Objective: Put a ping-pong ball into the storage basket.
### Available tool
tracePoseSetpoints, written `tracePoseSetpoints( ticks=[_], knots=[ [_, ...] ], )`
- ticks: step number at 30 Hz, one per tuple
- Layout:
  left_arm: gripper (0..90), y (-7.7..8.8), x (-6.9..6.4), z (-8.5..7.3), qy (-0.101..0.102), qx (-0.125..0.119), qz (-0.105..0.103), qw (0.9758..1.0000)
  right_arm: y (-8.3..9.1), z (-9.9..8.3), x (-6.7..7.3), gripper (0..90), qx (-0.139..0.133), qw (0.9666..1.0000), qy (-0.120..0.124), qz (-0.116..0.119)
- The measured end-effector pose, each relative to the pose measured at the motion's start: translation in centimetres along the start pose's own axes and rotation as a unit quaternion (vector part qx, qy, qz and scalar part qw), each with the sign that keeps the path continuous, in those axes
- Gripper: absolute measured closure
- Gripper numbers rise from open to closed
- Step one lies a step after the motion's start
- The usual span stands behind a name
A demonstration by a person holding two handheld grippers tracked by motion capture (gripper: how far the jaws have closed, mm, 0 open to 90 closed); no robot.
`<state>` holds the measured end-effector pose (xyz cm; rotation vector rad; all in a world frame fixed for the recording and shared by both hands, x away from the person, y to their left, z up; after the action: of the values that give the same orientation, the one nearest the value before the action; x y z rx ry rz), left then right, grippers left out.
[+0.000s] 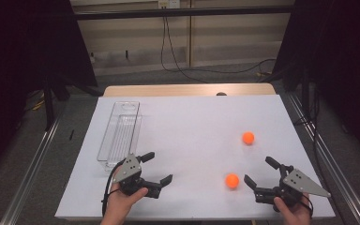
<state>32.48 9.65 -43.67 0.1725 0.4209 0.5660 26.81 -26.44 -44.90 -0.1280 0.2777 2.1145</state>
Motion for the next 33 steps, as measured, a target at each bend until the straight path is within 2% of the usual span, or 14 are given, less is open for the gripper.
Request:
tracePoseSetpoints(
  ticks=[17,33],
  knots=[
    [1.6,-1.2,-0.7,-0.2,-0.002,0.012,-0.01,0.9999,0.0,0.0,-0.1,1.3,-0.002,1.0,0.0,0.0],
    [1.6,-1.4,-0.8,-0.3,-0.007,0.019,-0.011,0.9997,-0.1,0.0,-0.1,1.3,0.0,1.0,0.002,0.0]
  ],
)
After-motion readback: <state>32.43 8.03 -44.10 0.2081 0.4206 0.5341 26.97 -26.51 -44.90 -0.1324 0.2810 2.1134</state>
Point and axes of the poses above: each handheld gripper's, and its own axes: y roughly backward along the jaws, z roughly out of its top, x roughly to its left, the point moved 5 cm from there along -y, roughly forward along the jaws, and after that the axes turned 15 degrees about y, right-handed, at the moved point
